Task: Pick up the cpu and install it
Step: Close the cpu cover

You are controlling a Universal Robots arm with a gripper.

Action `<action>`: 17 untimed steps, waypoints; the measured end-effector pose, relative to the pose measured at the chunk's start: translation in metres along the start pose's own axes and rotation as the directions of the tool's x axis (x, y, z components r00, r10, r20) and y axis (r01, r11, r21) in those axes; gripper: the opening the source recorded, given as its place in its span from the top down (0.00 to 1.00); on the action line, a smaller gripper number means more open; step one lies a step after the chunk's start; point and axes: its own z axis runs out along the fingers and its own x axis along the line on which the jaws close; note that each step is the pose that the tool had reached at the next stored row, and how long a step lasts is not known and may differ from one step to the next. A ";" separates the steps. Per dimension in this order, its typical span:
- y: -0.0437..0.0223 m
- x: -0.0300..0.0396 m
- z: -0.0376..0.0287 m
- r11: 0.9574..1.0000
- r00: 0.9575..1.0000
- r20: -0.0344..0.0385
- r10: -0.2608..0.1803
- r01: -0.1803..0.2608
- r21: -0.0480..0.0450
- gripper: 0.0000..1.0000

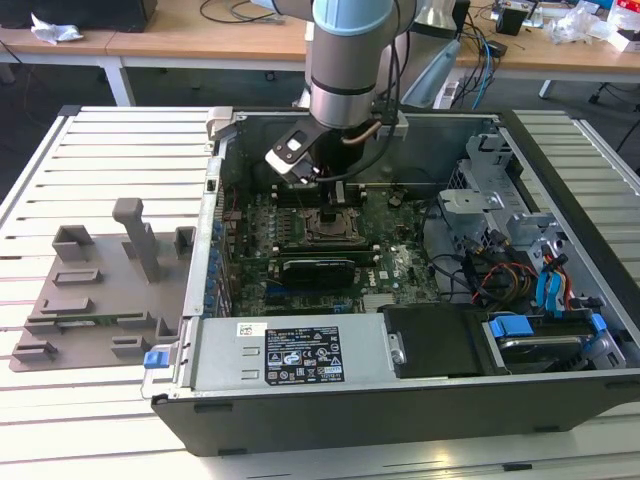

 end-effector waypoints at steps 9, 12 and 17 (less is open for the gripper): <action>-0.0003 -0.0004 -0.0130 1.000 1.000 0.000 0.000 0.000 0.000 0.89; -0.0004 -0.0006 -0.0174 1.000 1.000 0.000 0.000 0.000 0.000 0.89; -0.0006 -0.0009 -0.0274 1.000 1.000 0.000 0.000 0.000 0.000 0.89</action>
